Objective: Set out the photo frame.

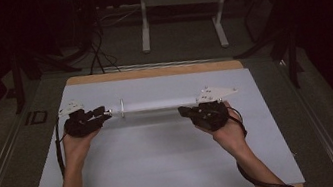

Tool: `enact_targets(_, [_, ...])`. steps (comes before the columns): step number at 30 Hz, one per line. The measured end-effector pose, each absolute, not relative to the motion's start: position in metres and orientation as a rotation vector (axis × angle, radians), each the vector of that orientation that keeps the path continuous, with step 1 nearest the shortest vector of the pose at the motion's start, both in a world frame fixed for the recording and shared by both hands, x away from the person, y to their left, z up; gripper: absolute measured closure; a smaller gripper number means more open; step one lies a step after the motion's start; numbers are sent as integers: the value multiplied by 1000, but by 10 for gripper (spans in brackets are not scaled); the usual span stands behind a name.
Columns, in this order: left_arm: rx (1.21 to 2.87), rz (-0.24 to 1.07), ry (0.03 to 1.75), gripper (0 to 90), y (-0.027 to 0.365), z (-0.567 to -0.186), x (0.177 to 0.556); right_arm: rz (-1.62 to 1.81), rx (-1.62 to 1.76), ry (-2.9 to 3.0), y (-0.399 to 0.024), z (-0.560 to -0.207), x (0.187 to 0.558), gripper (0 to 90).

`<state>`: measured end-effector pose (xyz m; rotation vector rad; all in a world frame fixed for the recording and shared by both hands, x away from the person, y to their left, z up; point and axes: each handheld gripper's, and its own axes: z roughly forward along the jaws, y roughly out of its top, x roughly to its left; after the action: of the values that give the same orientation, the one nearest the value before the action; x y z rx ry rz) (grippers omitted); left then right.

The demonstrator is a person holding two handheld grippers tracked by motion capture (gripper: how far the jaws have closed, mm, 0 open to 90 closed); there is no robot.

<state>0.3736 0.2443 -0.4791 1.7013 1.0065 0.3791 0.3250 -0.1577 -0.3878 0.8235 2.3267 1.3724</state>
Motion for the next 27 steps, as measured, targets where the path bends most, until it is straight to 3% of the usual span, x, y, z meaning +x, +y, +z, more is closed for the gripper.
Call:
enact_targets(10, [1748,397,997,570,243,-482,369,1379,841,2309,-156,-382,335,900])
enact_targets(27, [1755,483,862,482,219,-472,367,1393,866,2288,-155,-376,348,900])
